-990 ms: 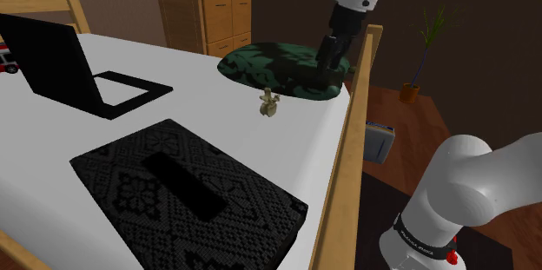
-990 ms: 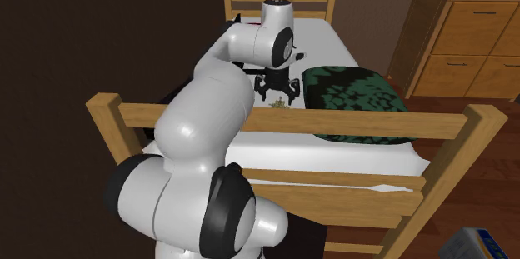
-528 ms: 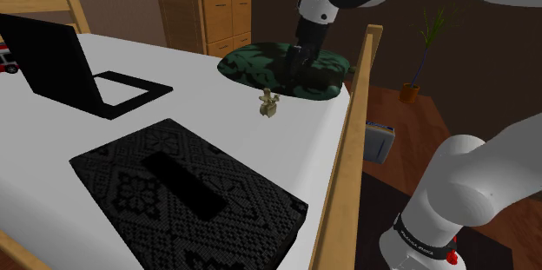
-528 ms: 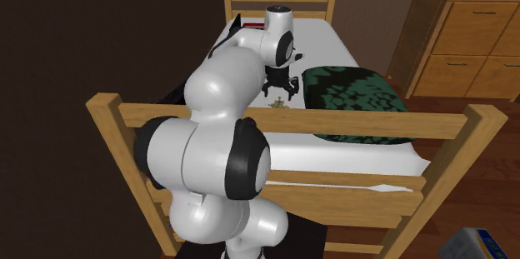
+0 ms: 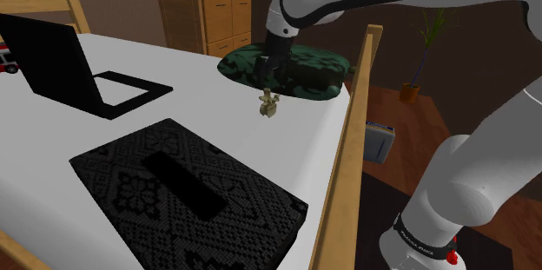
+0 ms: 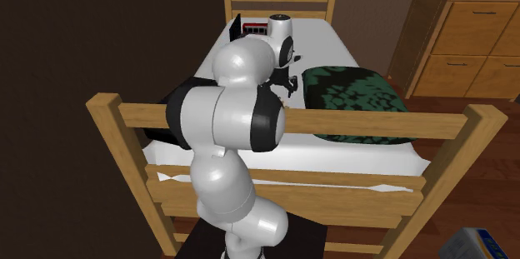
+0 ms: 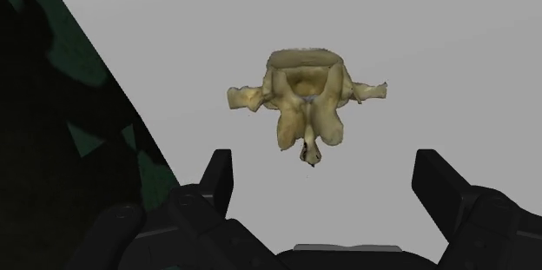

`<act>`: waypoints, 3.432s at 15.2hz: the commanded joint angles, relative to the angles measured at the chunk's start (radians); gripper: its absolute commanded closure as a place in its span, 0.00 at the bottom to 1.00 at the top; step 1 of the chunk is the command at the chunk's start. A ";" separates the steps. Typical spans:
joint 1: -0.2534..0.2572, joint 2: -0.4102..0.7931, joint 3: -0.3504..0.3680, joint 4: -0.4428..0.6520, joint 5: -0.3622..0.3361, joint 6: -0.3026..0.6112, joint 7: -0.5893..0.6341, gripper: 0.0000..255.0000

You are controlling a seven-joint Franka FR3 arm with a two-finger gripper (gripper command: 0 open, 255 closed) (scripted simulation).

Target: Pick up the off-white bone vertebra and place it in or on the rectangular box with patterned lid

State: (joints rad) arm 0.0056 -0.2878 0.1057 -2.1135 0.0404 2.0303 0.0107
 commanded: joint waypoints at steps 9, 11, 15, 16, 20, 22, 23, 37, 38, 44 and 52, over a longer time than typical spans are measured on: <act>0.002 0.052 0.009 -0.047 -0.004 0.100 0.010 0.00; 0.002 0.052 0.009 -0.047 -0.004 0.100 0.010 0.00; 0.002 0.051 0.009 -0.047 -0.004 0.100 0.010 1.00; 0.002 0.051 0.009 -0.047 -0.004 0.100 0.010 1.00; 0.002 0.051 0.009 -0.048 -0.004 0.100 0.010 1.00; 0.002 0.050 0.009 -0.049 -0.004 0.100 0.010 1.00; 0.002 0.050 0.009 -0.048 -0.004 0.099 0.010 1.00; 0.000 0.040 0.005 0.116 -0.005 -0.075 0.011 1.00; 0.000 0.040 0.005 0.130 -0.005 -0.089 0.011 1.00; -0.001 0.049 0.004 0.220 -0.007 -0.170 0.012 1.00; -0.002 0.073 0.004 0.353 -0.011 -0.280 0.015 1.00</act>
State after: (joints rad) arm 0.0042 -0.2179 0.1103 -1.7789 0.0301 1.7673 0.0265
